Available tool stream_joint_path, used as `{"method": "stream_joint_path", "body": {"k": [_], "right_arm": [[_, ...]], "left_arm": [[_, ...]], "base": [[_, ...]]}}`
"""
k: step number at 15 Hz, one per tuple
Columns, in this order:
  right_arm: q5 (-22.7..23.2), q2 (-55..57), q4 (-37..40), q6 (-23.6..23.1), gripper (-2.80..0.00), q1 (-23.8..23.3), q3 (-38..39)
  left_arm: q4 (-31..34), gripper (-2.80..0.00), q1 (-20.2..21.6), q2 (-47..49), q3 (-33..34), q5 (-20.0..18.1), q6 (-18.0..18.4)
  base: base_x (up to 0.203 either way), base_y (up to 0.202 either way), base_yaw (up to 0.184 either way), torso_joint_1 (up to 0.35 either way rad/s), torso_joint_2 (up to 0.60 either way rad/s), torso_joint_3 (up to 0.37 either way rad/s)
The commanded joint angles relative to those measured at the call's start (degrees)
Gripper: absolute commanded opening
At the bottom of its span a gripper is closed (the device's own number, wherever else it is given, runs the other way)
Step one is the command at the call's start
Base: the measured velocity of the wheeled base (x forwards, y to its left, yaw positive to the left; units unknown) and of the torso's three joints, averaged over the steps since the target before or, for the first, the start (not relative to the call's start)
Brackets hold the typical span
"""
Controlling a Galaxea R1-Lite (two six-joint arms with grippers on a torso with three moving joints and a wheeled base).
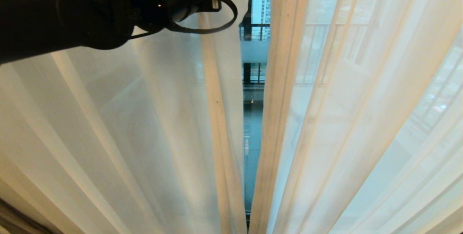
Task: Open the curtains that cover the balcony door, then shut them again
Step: Pull the inner curtains open on both sides
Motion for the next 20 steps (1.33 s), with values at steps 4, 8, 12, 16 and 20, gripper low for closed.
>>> {"method": "stream_joint_path", "body": {"k": [4,8,12,16,20], "right_arm": [[0.0,0.1,-0.1,-0.1,-2.8,0.0,0.0],[0.0,0.1,-0.1,-0.1,-2.8,0.0,0.0],[0.0,0.1,0.0,-0.1,-2.8,0.0,0.0],[0.0,0.1,-0.1,-0.1,-2.8,0.0,0.0],[0.0,0.1,0.0,-0.1,-2.8,0.0,0.0]], "left_arm": [[-0.1,-2.8,4.1,-9.1,10.0,0.1,0.1],[-0.1,-2.8,9.0,-15.2,17.1,0.1,0.2],[-0.1,-2.8,15.9,-19.5,21.6,-0.1,1.2],[-0.1,-2.8,21.9,-23.2,26.7,-0.3,1.4],[-0.1,-2.8,26.3,-25.6,30.6,-0.3,1.5]], "base": [[0.0,0.0,0.0,0.0,0.0,0.0],[0.0,0.0,0.0,0.0,0.0,0.0],[0.0,0.0,0.0,0.0,0.0,0.0],[0.0,0.0,0.0,0.0,0.0,0.0],[0.0,0.0,0.0,0.0,0.0,0.0]]}}
